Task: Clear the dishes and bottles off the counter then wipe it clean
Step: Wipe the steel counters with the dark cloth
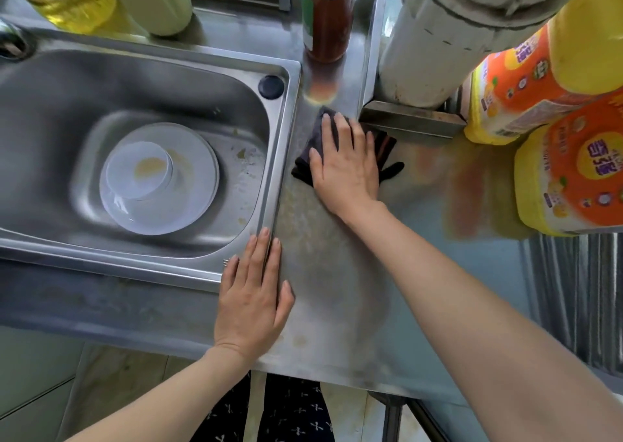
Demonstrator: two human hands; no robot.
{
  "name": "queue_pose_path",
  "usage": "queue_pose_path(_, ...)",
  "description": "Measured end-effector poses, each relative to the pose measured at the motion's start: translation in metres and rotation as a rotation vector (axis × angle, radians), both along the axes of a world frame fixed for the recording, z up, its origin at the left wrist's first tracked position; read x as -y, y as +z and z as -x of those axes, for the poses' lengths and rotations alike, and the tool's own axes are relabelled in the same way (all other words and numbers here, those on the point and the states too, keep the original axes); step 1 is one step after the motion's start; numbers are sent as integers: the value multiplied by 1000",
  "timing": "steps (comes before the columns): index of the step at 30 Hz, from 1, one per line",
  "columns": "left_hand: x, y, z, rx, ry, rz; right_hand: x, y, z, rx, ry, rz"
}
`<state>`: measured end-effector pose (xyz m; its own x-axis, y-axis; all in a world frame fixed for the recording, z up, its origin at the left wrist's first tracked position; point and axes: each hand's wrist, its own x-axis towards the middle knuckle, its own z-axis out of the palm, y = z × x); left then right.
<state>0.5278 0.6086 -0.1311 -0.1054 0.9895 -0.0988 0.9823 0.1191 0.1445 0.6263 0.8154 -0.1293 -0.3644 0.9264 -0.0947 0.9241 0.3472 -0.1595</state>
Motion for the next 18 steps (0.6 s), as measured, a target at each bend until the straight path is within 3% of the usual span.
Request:
queue_pose_path(5,1,-2,0,-9,0,-30,-16,-1,14,50,22,-17)
queue_pose_path(12,1,-5,0,11,4,-38,50,0,-32,-36,399,-7)
queue_pose_path(18,1,-4,1,32,7,-26,2,1,-3,-4,210,59)
